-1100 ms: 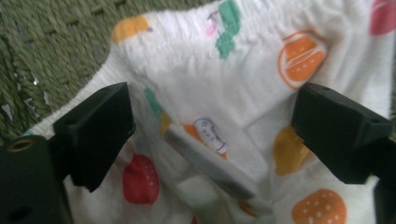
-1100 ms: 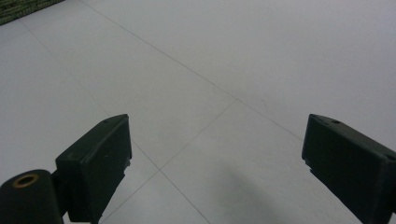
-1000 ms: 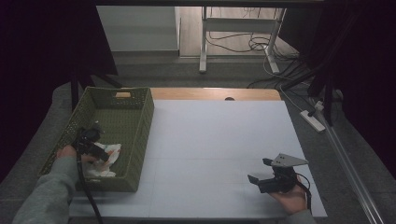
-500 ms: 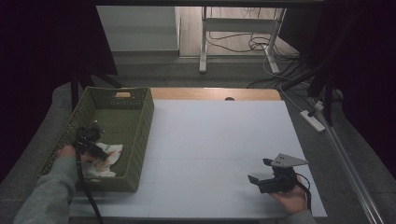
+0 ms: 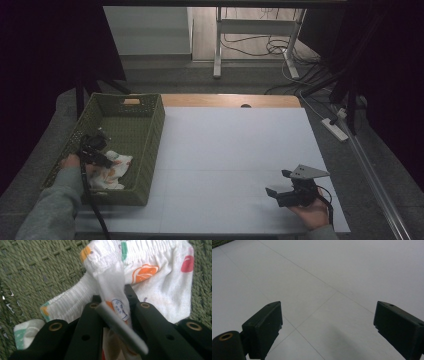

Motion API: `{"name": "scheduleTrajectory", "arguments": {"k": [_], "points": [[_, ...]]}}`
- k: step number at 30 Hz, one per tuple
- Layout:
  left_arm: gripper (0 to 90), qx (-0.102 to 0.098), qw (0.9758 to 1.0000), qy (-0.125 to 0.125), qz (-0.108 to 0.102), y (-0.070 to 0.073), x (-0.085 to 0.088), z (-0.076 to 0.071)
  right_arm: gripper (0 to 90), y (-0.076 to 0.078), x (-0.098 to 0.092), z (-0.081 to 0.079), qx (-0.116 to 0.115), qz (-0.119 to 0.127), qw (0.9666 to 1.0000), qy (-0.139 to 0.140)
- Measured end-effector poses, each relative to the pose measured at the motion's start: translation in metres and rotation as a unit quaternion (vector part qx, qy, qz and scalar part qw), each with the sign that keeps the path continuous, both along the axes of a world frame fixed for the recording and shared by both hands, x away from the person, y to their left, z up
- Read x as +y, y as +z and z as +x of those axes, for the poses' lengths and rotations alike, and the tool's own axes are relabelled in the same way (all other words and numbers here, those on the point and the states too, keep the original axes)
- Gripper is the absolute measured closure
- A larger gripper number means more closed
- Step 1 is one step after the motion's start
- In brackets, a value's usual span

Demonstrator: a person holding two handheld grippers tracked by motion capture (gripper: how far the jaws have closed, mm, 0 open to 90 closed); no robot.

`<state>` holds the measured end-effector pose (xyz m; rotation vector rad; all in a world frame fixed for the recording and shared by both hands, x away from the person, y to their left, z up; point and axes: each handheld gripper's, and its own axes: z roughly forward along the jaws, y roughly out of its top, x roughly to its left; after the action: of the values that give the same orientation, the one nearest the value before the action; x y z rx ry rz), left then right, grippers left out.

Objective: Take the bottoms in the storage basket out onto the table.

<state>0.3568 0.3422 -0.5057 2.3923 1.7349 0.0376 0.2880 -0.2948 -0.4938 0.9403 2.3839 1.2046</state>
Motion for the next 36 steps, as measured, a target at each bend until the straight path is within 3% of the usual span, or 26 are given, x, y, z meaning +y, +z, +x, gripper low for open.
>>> {"name": "scheduleTrajectory", "arguments": {"k": [10,19,28,36], "points": [[83.0,-0.026,0.9995,0.007,-0.017,0.006,0.003,-0.002,8.6,0.0,0.0,0.0,0.0,-0.001,1.0,0.0],[83.2,-0.058,0.9964,0.025,-0.057,0.015,0.008,-0.005,8.7,-0.001,0.0,0.001,0.002,-0.001,1.0,-0.002],[83.2,-0.095,0.9901,0.032,-0.098,0.029,0.008,-0.009,8.7,0.0,0.0,0.001,0.001,0.001,1.0,-0.004],[83.0,-0.127,0.9853,0.037,-0.109,0.047,0.001,-0.014,8.8,0.0,-0.001,0.002,-0.001,0.004,1.0,-0.005]]}}
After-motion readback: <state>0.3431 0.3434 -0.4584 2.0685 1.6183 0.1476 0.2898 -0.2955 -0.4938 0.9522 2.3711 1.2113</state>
